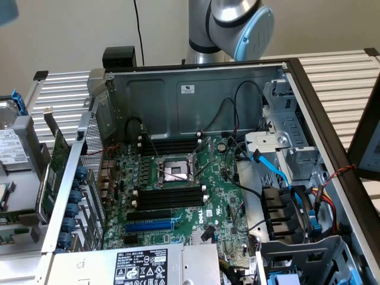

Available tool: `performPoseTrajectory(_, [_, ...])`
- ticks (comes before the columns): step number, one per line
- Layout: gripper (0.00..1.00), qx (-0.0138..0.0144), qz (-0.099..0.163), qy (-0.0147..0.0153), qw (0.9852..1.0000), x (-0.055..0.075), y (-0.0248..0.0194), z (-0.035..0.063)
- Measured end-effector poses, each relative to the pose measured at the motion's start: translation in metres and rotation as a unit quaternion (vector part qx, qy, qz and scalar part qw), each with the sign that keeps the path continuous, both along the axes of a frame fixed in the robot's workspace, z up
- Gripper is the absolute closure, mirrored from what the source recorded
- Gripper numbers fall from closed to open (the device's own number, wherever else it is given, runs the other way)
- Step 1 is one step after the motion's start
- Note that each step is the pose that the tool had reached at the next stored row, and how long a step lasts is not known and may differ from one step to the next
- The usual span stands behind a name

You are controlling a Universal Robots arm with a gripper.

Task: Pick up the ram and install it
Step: 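Pick up the ram and move it above insertion slot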

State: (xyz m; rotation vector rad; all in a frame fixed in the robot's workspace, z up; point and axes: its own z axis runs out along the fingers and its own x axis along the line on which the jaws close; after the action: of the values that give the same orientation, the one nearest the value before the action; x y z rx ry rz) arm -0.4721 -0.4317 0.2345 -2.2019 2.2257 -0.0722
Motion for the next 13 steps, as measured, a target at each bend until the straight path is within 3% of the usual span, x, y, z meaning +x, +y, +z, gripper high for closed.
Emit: performPoseTrajectory(13, [0.64,0.0003,0.000,-0.0001,1.0000,0.001,0.0000,-0.0237])
